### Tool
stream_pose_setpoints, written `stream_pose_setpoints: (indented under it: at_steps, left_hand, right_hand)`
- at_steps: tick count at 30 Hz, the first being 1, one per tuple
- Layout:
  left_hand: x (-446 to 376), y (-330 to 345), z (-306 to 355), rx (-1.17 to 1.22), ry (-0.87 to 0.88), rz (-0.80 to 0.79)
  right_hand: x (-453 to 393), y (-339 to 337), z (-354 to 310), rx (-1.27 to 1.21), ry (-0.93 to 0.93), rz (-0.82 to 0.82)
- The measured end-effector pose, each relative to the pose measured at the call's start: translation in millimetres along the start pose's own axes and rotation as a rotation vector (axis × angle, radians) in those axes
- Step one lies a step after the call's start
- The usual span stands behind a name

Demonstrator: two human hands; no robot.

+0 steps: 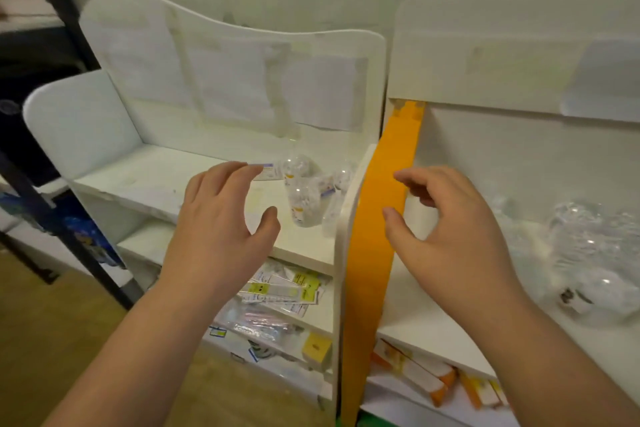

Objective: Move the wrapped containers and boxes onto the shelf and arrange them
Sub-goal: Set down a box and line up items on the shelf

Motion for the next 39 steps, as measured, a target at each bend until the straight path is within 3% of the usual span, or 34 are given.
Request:
stream_pose_setpoints:
  at_steps: [6, 18, 28, 39]
  left_hand:
    - [-2.0, -4.1, -34.5, 0.001, -0.023, -0.015]
    - [-18.0, 22.5, -116.8, 0.016, -0.067, -0.063]
    - [-127.5, 132.6, -215.8, 0.160, 0.163, -0.199]
    - [-210.0, 225.6, -262.4, 0.249, 0.227, -0.453]
  right_hand:
    - [-18.7, 24.7, -40.8, 0.030, -0.093, 0.014]
    - [-31.5, 126.7, -70.3, 0.184, -0.073, -0.259]
    - [-83.2, 224.1, -52.0, 0.265, 0.190, -0.168]
    - [-96.1, 247.8, -29.8, 0.330, 0.391, -0.040]
Point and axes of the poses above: each hand's wrist, its own x-axis away from the middle knuckle, its own y-axis out of the palm, z = x × y, the point moved 2 cm from there along -x, towards the middle knuckle, and after that the axes turned 9 degrees about y, right-handed, at the moved point
